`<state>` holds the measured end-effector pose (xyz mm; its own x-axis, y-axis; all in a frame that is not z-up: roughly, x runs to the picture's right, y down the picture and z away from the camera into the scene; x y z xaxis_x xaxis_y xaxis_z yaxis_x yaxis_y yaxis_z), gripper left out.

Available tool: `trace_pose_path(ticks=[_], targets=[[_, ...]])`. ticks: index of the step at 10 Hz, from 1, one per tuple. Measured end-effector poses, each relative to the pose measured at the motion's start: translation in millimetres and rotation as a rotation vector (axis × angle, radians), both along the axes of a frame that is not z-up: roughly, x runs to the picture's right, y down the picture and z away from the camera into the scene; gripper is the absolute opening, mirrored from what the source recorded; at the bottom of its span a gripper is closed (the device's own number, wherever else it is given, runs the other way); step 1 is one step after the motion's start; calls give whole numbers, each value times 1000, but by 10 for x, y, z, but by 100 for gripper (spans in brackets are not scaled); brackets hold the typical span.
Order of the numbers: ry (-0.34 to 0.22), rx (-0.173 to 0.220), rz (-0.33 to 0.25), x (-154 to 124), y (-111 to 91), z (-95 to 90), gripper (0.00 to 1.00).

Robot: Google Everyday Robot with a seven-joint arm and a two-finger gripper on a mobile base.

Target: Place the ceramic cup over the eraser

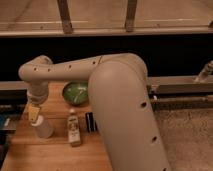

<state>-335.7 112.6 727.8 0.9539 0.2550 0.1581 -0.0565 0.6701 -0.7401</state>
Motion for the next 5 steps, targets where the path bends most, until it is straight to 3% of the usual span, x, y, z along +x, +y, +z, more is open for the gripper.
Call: trace_pose_path(ticks=[3, 5], targets=[[23, -55, -22, -17, 208, 164, 80], [35, -71, -24, 31, 263, 204, 80]])
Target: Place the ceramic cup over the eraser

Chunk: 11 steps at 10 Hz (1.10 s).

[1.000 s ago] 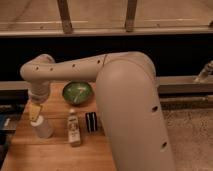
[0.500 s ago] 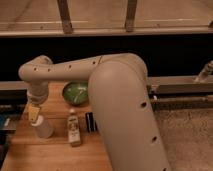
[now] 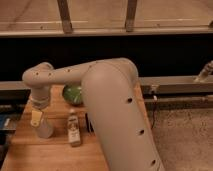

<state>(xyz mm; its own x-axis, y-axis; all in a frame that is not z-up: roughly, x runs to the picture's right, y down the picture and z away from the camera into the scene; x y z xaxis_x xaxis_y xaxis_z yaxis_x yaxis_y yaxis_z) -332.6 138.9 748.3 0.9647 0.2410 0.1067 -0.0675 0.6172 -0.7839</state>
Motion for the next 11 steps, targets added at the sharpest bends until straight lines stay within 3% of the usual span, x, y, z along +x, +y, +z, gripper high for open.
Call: trace_pose_path(ticks=[4, 11], targets=[[2, -19, -8, -70, 167, -48, 80], [-30, -83, 4, -226, 427, 172, 80]])
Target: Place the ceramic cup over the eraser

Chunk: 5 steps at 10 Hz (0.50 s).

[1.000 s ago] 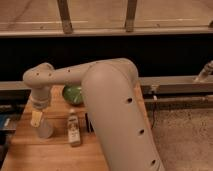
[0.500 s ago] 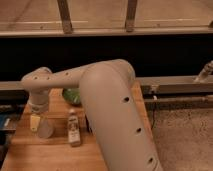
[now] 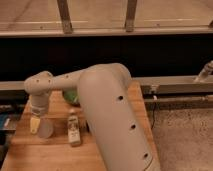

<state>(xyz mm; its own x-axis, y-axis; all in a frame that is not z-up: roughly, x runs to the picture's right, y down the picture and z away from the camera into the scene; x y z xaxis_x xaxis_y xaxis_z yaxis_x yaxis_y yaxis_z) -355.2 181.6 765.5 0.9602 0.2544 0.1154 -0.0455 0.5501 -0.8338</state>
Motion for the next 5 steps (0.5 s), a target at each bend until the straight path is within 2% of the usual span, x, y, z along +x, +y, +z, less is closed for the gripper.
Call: trace_pose_path(ticks=[5], targets=[[-29, -31, -13, -162, 128, 24, 78]])
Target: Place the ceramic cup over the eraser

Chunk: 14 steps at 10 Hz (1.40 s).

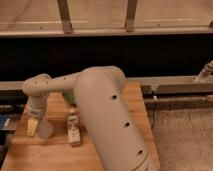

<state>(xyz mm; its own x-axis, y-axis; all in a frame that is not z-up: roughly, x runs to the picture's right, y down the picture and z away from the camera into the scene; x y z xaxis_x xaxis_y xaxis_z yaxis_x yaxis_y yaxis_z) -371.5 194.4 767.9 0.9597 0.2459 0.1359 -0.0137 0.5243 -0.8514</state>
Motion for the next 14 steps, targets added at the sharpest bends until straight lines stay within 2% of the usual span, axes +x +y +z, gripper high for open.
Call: trace_pose_path(ticks=[4, 6, 8, 9, 14], targets=[[9, 6, -33, -35, 34, -33, 42], [11, 9, -44, -20, 31, -46, 20], [9, 13, -48, -23, 27, -59, 4], [7, 17, -50, -25, 23, -66, 0], [-1, 43, -70, -29, -43, -141, 0]])
